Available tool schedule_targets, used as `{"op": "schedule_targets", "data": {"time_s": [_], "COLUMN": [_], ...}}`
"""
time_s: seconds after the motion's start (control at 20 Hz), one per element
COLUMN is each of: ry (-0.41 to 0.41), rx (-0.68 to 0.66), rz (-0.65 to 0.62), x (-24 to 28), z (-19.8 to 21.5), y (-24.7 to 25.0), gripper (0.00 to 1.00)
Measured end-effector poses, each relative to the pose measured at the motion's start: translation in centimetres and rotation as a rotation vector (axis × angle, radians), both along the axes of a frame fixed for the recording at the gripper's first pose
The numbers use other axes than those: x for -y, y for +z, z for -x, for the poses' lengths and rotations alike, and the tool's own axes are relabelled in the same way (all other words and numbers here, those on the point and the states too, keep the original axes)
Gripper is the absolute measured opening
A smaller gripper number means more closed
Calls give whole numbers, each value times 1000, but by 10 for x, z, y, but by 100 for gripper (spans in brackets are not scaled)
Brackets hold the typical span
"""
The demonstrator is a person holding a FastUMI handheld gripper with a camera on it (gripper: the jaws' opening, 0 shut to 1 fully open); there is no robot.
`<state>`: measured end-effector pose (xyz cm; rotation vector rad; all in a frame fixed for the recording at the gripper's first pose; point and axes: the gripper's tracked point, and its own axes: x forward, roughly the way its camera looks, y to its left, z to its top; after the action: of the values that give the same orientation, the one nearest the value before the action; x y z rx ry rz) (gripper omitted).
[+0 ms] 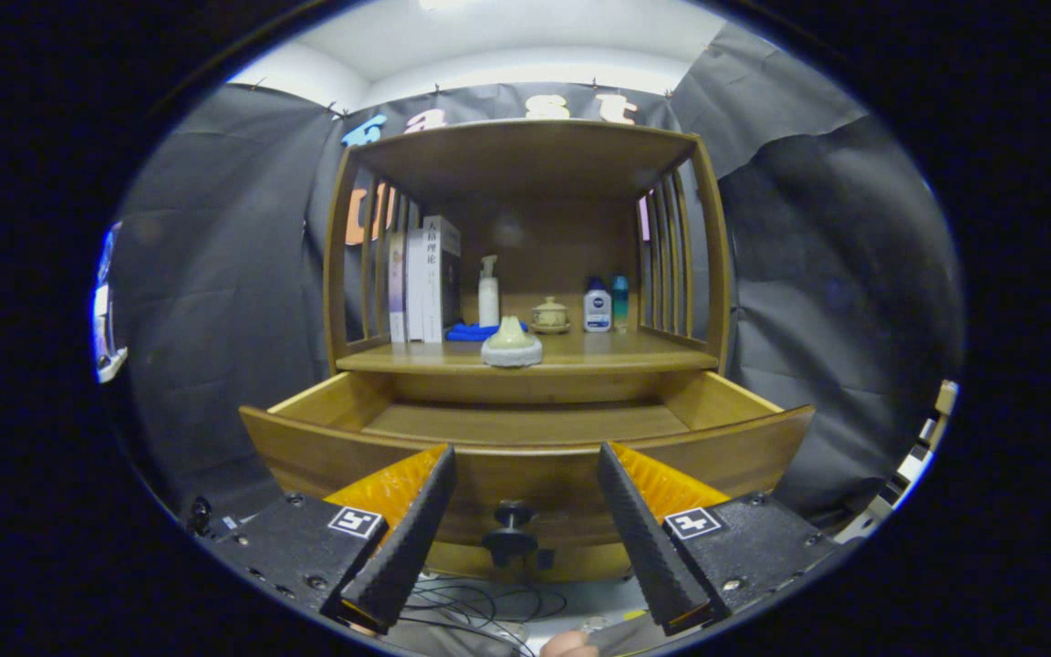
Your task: Pull open the drawer, take out the items inside it, and place them on the countertop above the cabinet.
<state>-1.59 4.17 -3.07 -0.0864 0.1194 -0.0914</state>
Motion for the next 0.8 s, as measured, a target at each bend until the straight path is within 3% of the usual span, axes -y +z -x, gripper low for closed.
{"op": "schedule_targets", "data": {"time_s": [0.45, 0.8], "ry": [-20, -52], "rx": [10, 0], "rz": [14, 101], "x": [1, 2], "z": [-21, -29], "y": [-22, -29], "gripper": [98, 99]}}
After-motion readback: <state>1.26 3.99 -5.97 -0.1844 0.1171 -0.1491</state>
